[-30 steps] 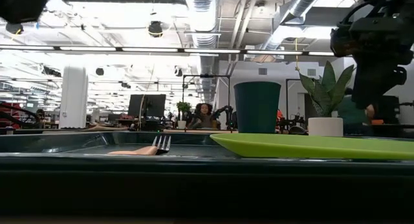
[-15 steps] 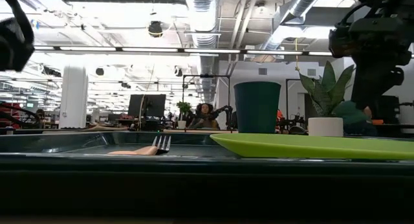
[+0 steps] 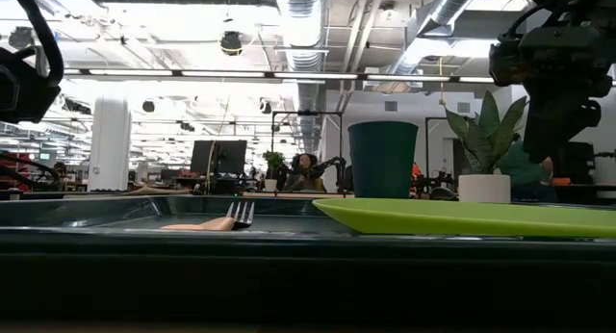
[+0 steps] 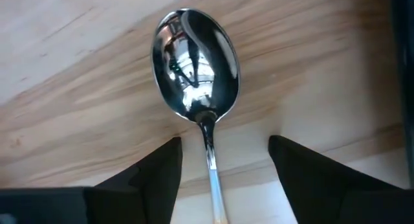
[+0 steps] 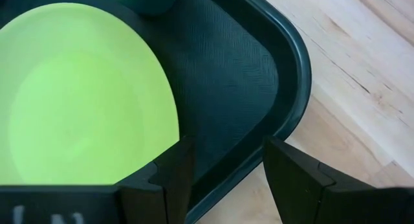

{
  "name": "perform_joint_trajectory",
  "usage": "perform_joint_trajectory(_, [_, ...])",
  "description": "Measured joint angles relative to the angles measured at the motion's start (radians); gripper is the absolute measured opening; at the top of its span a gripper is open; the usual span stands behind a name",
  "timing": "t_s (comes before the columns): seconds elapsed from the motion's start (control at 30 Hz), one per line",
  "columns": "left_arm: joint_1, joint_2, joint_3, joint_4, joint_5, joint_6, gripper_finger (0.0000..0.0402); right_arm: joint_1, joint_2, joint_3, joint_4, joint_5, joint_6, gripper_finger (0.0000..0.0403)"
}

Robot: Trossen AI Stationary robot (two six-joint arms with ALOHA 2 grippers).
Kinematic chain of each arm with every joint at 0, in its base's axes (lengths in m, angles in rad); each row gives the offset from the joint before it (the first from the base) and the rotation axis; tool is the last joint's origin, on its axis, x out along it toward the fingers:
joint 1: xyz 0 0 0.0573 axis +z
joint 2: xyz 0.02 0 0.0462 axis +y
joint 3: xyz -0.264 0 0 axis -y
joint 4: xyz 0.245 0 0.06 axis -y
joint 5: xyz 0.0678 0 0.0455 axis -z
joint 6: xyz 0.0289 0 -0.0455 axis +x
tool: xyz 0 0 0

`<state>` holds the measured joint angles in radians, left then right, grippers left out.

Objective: Pick and place plate/cup/fork/spoon on tray
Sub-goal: Put the orange spoon on the black tray to the left of the orange fork

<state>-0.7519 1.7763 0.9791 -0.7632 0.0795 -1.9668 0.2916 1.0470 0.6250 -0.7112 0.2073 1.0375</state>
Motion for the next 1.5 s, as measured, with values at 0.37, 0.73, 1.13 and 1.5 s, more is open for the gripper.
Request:
perform_joint_trajectory(0.37, [0.003,0.004,0.000,0.029,0.003,0.022,0.0032,-0.020,0.000,0.000,0.000,0.002,0.000,0.0205])
perform_joint_trajectory(0.73, [0.030,-0.007,-0.002,0.026,0.037,0.037,0.0002,-0.019,0.000,0.000,0.000,0.002,-0.002,0.0205])
perform_joint_trajectory(1.13, [0.079,-0.120,-0.007,-0.023,0.061,-0.014,0.0000,-0.019,0.000,0.000,0.000,0.013,-0.019,0.0205])
perform_joint_trajectory(1.5, [0.159,-0.311,-0.004,-0.024,-0.216,-0.190,0.0000,-0.019,0.000,0.000,0.000,0.038,-0.021,0.0205])
